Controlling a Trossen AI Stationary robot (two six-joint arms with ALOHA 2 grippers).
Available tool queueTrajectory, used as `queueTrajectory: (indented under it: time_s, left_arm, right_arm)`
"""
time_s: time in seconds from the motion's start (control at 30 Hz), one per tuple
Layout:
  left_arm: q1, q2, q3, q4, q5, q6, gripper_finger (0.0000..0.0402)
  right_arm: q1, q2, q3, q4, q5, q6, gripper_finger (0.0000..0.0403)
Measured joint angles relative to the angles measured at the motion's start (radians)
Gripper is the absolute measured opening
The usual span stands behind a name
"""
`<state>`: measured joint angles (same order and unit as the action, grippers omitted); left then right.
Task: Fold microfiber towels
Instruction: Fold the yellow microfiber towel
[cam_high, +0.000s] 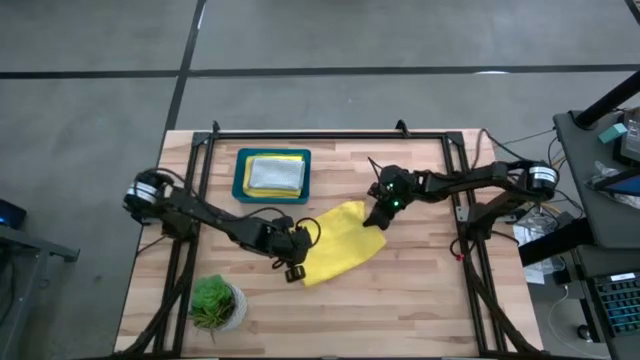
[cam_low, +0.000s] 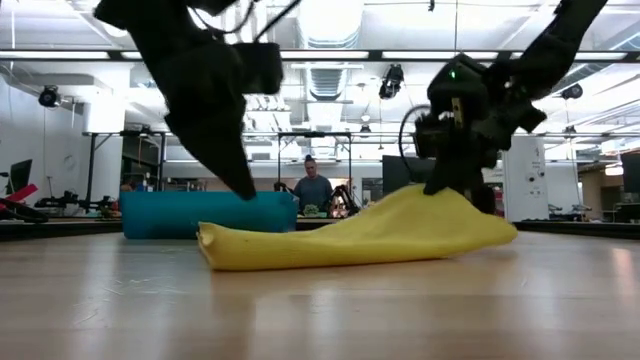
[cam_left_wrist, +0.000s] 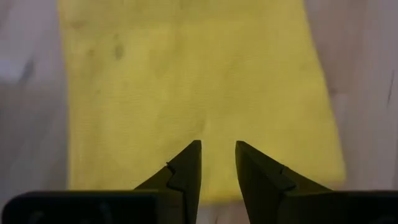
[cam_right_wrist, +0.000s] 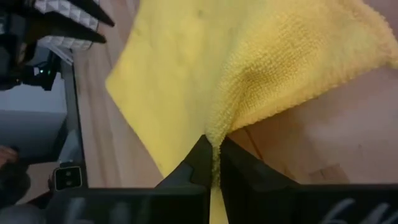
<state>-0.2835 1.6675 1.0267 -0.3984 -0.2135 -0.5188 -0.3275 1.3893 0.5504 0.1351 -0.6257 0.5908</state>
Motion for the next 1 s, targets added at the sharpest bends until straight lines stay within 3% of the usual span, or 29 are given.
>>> queueTrajectory:
  time_s: [0.17, 0.33, 0.47, 0.73, 1.0]
  left_arm:
    - [-0.033, -0.041, -0.015, -0.01, -0.05, -0.001, 0.0083]
    - [-0.051, -0.021, -0.022, -0.008, -0.06, -0.051, 0.0083]
    - [-0.056, 0.029, -0.022, -0.002, -0.076, -0.079, 0.0083]
    - [-0.032, 0.148, -0.022, 0.135, -0.134, -0.069, 0.0083]
    - [0.005, 0.178, -0.021, 0.216, -0.153, -0.028, 0.0083]
  right_arm:
    - [0.0, -0.111, 0.091, -0.271, 0.104, -0.084, 0.001]
    - [0.006, -0.196, 0.245, -0.66, 0.366, -0.188, 0.0009]
    - [0.032, -0.204, 0.354, -0.841, 0.54, -0.191, 0.0009]
    - [0.127, -0.058, 0.447, -0.849, 0.596, -0.138, 0.0009]
    - [0.185, 0.159, 0.583, -0.832, 0.629, -0.138, 0.0009]
